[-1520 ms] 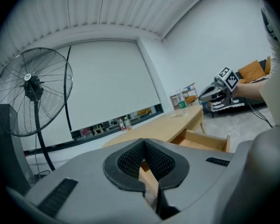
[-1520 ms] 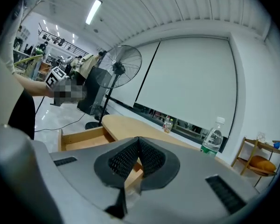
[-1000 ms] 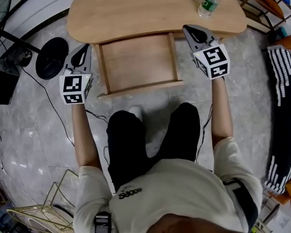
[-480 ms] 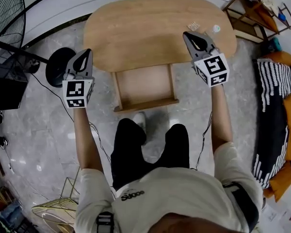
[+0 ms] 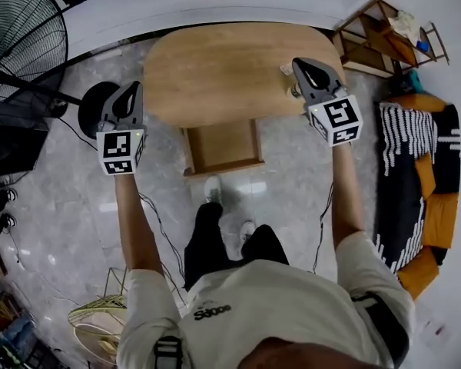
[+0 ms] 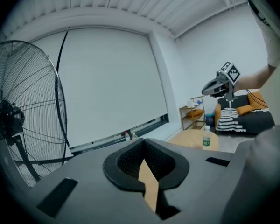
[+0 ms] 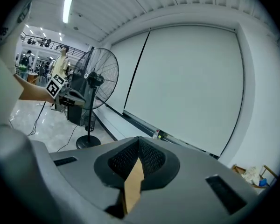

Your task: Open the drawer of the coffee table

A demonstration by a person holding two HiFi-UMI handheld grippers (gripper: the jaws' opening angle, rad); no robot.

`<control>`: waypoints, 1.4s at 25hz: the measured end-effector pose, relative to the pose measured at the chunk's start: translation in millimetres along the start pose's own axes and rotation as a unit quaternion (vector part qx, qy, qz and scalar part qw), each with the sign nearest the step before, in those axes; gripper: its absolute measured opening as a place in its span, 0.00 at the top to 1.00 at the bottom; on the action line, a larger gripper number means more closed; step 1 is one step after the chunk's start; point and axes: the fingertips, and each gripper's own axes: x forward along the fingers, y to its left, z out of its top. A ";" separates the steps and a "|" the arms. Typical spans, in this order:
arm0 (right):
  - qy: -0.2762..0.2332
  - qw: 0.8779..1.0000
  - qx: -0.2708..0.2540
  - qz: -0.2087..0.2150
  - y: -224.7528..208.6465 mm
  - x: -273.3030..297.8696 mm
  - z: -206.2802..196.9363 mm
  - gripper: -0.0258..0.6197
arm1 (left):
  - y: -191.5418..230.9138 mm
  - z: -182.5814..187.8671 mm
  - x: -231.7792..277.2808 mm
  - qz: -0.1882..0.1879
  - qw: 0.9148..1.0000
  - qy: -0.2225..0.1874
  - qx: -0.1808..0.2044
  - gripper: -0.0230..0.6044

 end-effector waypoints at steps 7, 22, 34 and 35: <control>-0.014 1.000 -0.016 -0.005 -23.7 -27.7 84.8 0.95 | 32.9 82.3 -30.9 0.024 1.000 -0.019 0.002 0.93; -0.062 0.997 -0.015 -0.038 4.0 -171.7 141.6 0.95 | -38.0 172.7 -164.3 0.038 0.997 -0.057 0.021 0.93; -0.073 0.996 -0.043 -0.016 64.3 -326.9 160.4 0.95 | -139.1 215.3 -304.7 0.050 0.995 -0.074 0.052 0.93; -0.071 0.996 -0.045 -0.014 68.2 -338.5 156.5 0.95 | -147.9 215.2 -314.8 0.053 0.995 -0.072 0.050 0.93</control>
